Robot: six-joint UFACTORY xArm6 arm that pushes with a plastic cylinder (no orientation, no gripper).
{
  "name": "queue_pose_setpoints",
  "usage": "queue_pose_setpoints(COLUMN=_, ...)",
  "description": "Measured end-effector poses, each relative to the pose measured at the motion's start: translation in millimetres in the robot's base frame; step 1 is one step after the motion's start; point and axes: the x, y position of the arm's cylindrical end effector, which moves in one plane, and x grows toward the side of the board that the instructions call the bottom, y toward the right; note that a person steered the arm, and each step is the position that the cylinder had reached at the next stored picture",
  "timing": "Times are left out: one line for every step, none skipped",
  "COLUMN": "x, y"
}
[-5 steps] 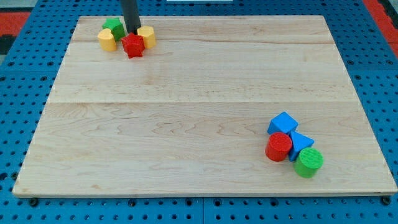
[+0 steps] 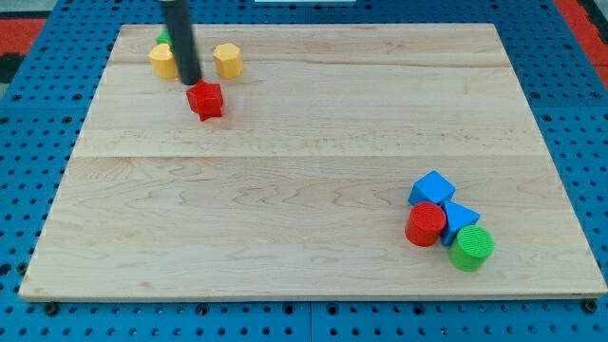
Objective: Push the red star towards group of blocks
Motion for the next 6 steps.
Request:
queue_pose_setpoints(x=69, y=58)
queue_pose_setpoints(x=79, y=140)
queue_pose_setpoints(x=47, y=116)
queue_pose_setpoints(x=21, y=89)
queue_pose_setpoints(x=41, y=192)
queue_pose_setpoints(x=69, y=253)
